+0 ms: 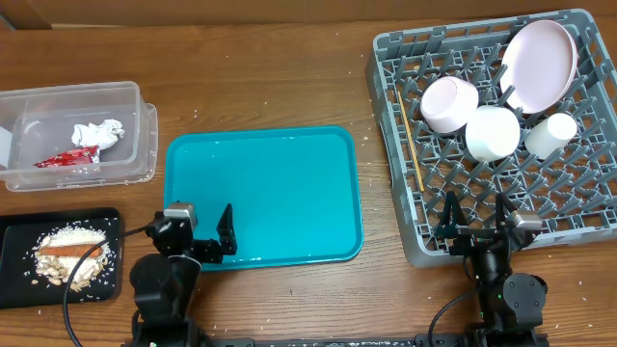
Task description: Sort waste into correct bins and load items into the dishwasher
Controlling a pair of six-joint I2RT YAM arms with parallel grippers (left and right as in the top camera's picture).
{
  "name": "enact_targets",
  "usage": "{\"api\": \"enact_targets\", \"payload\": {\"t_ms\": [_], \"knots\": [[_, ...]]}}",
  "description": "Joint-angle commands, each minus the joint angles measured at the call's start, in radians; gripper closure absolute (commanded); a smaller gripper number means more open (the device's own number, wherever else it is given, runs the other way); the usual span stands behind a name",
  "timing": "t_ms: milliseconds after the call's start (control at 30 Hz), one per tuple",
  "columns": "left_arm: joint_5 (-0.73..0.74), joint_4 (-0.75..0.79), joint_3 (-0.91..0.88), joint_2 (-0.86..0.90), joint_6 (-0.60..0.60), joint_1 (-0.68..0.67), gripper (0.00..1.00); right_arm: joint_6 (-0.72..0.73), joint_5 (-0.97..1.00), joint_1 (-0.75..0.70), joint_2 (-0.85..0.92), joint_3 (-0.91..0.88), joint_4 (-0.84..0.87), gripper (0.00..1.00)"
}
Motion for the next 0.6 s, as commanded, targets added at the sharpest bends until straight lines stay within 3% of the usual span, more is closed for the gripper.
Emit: {"api": "enact_targets", "payload": {"t_ms": [0, 333, 567], "knots": [[0.020, 0.025, -0.048, -0.055, 0.023, -0.007, 0.00, -0.004, 0.009, -0.002, -0.012, -0.010, 0.002, 0.00], [0.018, 0.018, -0.079, -0.124, 0.024, -0.019, 0.00, -0.004, 0.009, -0.002, -0.012, -0.010, 0.002, 0.00], [0.012, 0.042, -0.079, -0.204, 0.076, -0.103, 0.00, -0.004, 0.009, -0.002, -0.012, -0.010, 0.002, 0.00]]}}
